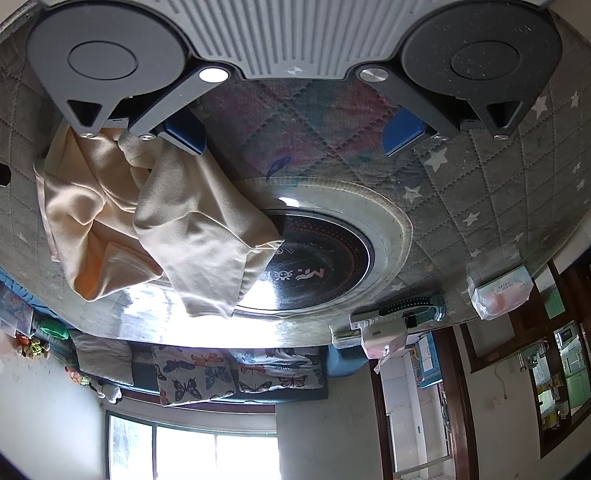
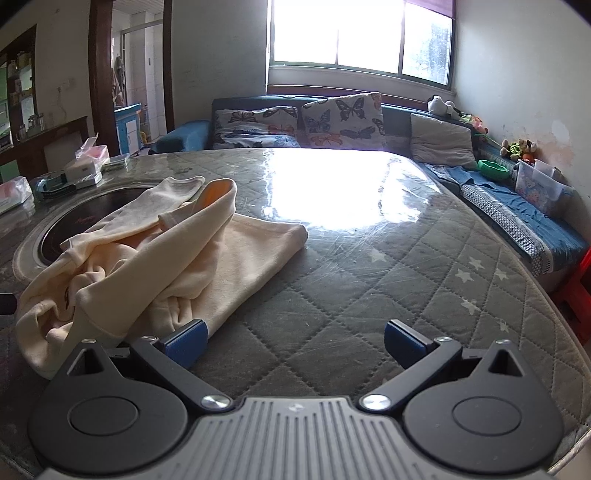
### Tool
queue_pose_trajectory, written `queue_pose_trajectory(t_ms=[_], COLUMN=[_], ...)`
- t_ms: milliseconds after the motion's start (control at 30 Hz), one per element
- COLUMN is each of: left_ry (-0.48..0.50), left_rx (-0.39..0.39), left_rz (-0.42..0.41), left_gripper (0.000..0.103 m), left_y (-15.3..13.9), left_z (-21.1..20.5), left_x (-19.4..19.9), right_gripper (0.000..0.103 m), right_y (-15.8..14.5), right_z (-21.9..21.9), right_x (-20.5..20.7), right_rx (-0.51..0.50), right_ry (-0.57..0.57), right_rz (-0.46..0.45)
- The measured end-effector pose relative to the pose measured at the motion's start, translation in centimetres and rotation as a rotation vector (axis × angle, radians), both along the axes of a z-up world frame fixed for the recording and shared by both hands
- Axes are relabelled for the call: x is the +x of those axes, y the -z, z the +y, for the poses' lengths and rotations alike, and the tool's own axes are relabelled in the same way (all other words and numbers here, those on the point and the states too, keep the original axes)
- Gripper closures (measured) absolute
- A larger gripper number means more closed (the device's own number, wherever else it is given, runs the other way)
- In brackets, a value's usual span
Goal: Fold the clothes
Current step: 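Move both grippers toward the crumpled cream sweatshirt on the table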
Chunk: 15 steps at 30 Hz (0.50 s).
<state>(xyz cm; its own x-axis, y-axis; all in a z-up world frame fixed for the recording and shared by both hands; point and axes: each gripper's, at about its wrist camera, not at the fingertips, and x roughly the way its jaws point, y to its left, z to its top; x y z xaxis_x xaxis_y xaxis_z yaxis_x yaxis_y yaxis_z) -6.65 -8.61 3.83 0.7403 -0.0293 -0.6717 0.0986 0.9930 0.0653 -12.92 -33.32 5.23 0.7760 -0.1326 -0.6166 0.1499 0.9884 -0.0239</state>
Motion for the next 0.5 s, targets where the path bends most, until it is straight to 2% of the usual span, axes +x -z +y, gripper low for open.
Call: queue_pose_trajectory(t_ms=[500], left_ry=[0.006], left_rx=[0.012], left_rz=[0.012], left_gripper=[0.000], left_y=[-0.04], left_z=[-0.52], left_x=[0.01], right_gripper=[0.001], right_y=[-0.12], right_z=[1.04], right_x=[0.07], right_rx=[0.000], right_ry=[-0.046], right_rz=[0.004])
